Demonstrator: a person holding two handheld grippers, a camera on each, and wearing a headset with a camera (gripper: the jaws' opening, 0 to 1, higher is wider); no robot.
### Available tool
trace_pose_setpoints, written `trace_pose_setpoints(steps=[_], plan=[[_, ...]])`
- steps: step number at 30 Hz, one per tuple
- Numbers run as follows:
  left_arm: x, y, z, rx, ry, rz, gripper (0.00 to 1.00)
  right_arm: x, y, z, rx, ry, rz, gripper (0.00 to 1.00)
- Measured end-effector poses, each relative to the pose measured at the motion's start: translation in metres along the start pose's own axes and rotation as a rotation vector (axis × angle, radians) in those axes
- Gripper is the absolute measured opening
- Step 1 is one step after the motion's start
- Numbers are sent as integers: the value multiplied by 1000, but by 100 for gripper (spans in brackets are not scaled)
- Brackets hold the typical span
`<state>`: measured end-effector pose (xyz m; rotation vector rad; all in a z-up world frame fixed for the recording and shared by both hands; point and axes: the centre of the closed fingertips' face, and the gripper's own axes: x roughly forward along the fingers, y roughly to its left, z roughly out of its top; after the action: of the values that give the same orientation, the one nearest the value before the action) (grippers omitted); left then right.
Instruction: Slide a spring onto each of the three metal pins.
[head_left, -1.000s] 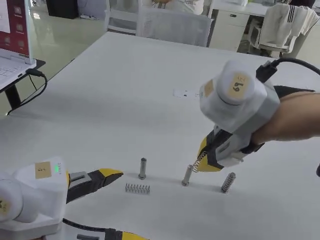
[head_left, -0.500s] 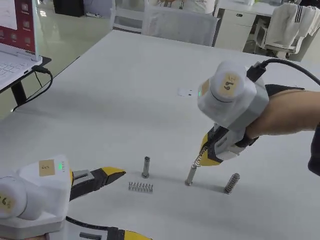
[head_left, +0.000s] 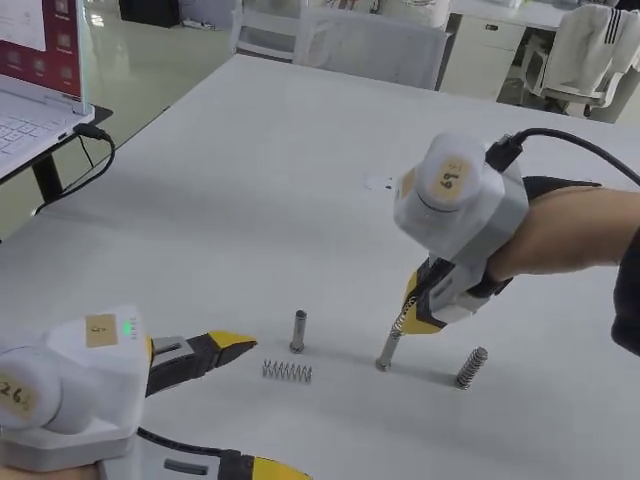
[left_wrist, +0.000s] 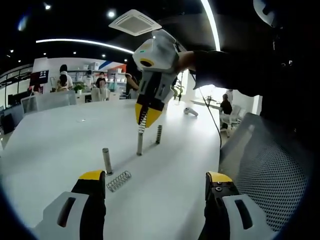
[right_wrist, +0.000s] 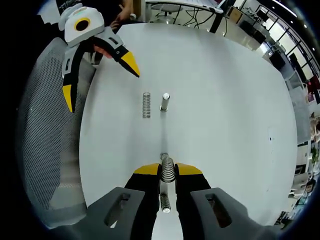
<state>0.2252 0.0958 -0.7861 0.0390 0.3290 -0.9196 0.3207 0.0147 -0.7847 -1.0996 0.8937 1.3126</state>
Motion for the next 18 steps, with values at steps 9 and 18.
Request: trace_pose_setpoints(steps=[9, 18], plan=[[-1, 1, -1, -3, 1, 2, 77, 5, -1, -2, 2, 14, 7, 9], [-1, 1, -1, -4, 1, 0, 76, 16, 1, -3, -13, 44, 12, 9]])
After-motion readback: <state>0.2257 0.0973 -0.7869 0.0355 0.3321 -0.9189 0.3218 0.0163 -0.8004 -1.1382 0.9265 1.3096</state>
